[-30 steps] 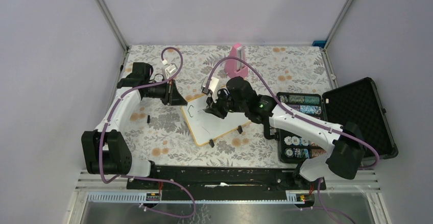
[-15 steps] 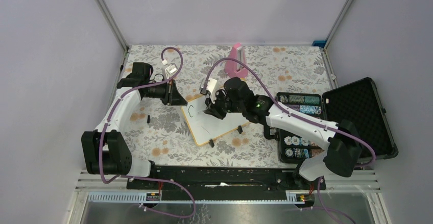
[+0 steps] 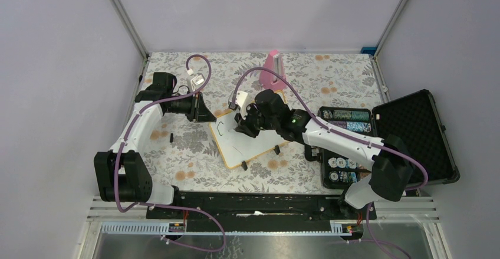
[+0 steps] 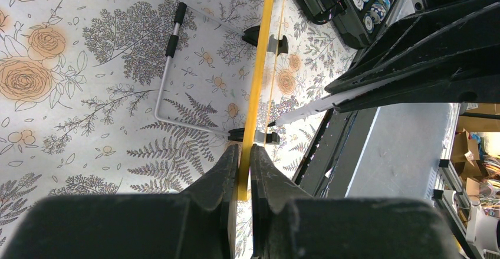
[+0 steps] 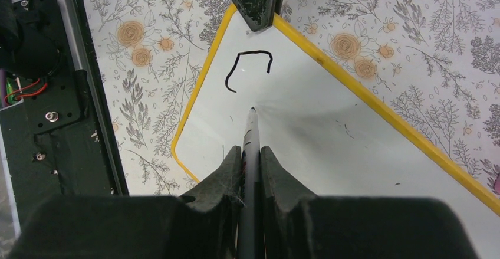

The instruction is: Write a sentence on the whiteboard

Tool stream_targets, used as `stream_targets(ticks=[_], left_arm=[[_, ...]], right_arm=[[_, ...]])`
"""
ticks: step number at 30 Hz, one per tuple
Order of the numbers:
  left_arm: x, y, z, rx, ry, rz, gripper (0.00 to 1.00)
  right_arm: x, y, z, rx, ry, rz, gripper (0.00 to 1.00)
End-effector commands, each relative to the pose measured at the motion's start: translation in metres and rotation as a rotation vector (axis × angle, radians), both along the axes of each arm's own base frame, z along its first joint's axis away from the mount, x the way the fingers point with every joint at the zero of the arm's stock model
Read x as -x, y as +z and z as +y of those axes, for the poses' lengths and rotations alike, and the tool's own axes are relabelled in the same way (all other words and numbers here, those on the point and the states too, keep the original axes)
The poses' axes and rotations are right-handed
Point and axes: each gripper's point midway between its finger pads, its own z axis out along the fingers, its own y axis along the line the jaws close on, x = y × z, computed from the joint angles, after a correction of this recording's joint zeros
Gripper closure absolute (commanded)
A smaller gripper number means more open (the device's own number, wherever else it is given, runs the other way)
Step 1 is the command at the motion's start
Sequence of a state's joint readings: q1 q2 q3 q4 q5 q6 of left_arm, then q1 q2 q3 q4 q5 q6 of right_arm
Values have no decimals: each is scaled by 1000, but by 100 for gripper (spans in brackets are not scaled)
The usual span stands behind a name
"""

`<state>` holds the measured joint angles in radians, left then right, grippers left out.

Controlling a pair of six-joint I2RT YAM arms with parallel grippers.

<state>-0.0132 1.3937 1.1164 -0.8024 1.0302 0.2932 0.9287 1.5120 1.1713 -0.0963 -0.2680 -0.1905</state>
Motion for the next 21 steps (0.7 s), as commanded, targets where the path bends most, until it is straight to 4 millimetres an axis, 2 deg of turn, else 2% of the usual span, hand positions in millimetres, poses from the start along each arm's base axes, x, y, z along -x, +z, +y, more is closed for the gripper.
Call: stream_targets(ticks=[1,21], left_arm=[[-3,4,3,-18,1,-65,100],[-3,3,3,-19,0,-64,100]], right_arm=[[-17,31,9,-63,-33,-69,100],[-27,29,13,-53,-55,-84,100]])
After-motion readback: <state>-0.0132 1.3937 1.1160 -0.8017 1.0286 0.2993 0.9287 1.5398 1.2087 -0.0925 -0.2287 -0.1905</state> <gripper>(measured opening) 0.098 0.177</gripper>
